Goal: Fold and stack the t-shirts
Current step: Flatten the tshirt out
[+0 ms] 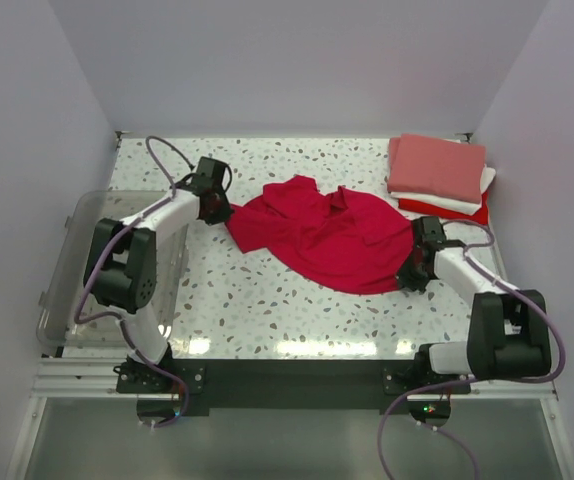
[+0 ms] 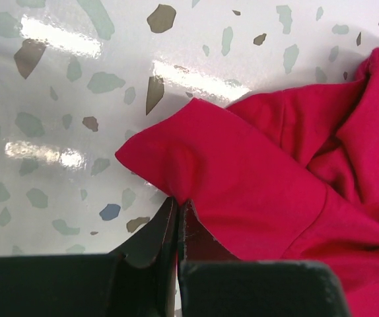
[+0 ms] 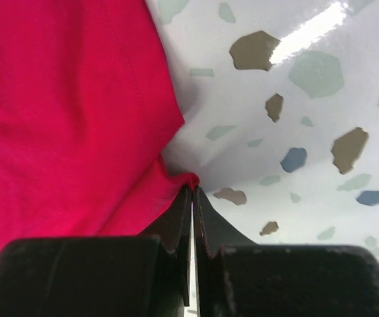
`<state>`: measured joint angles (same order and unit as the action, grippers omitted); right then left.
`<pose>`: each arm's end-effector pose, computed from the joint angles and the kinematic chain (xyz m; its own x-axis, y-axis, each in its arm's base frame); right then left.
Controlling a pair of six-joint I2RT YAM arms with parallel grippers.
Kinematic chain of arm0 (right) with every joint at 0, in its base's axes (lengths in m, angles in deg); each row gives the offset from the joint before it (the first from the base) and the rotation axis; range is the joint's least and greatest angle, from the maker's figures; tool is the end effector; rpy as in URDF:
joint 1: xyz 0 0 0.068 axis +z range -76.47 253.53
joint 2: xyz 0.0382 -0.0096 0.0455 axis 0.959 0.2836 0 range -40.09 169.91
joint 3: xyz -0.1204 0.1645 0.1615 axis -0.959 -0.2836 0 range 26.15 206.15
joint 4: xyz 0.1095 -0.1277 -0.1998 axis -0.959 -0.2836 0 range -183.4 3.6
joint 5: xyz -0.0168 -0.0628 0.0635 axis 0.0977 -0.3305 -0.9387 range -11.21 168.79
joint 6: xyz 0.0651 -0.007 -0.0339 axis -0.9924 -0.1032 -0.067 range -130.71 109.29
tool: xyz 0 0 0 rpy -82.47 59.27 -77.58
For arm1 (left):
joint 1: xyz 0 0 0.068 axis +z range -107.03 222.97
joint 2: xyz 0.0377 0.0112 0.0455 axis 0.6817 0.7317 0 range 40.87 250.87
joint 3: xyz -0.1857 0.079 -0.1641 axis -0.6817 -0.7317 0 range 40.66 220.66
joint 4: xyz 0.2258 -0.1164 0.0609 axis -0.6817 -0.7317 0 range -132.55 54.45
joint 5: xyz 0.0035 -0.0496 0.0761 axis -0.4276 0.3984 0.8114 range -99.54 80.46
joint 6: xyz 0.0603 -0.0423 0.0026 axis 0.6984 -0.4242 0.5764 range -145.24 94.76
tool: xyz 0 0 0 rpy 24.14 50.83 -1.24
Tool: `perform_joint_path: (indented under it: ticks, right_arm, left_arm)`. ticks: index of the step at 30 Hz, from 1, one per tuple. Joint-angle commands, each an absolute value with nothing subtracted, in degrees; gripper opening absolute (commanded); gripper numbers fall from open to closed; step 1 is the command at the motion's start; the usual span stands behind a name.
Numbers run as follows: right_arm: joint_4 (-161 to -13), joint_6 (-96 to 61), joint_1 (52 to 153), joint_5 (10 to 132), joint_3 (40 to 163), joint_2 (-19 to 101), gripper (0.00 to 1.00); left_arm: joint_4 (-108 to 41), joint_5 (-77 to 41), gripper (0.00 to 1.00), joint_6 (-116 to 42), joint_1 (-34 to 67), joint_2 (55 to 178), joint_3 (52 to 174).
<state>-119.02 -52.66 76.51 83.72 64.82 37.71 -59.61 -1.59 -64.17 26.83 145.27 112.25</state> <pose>0.2370 0.0071 0.1222 -0.7220 0.6293 -0.2875 0.6154 0.7740 0.1487 0.3812 -0.1016 0.1612 -0.7531 -0.4299 -0.4980 -0.3478 0.9027 -0.2534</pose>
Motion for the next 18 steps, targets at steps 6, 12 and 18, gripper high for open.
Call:
perform_joint_path:
  ticks: [6,12,18]
  right_arm:
    - [-131.0,-47.2,76.5,90.5,79.7,25.4,0.00]
    - [-137.5,-45.1,76.4,91.7,93.3,23.9,0.00]
    - [-141.0,-42.6,76.5,93.4,103.0,23.4,0.00]
  left_arm:
    - [-64.1,-0.2,0.00,-60.7,26.9,132.5,118.3]
    - [-69.4,-2.9,0.00,-59.7,26.9,130.7,127.6]
    - [-72.1,-4.1,0.00,-58.6,26.9,128.4,137.0]
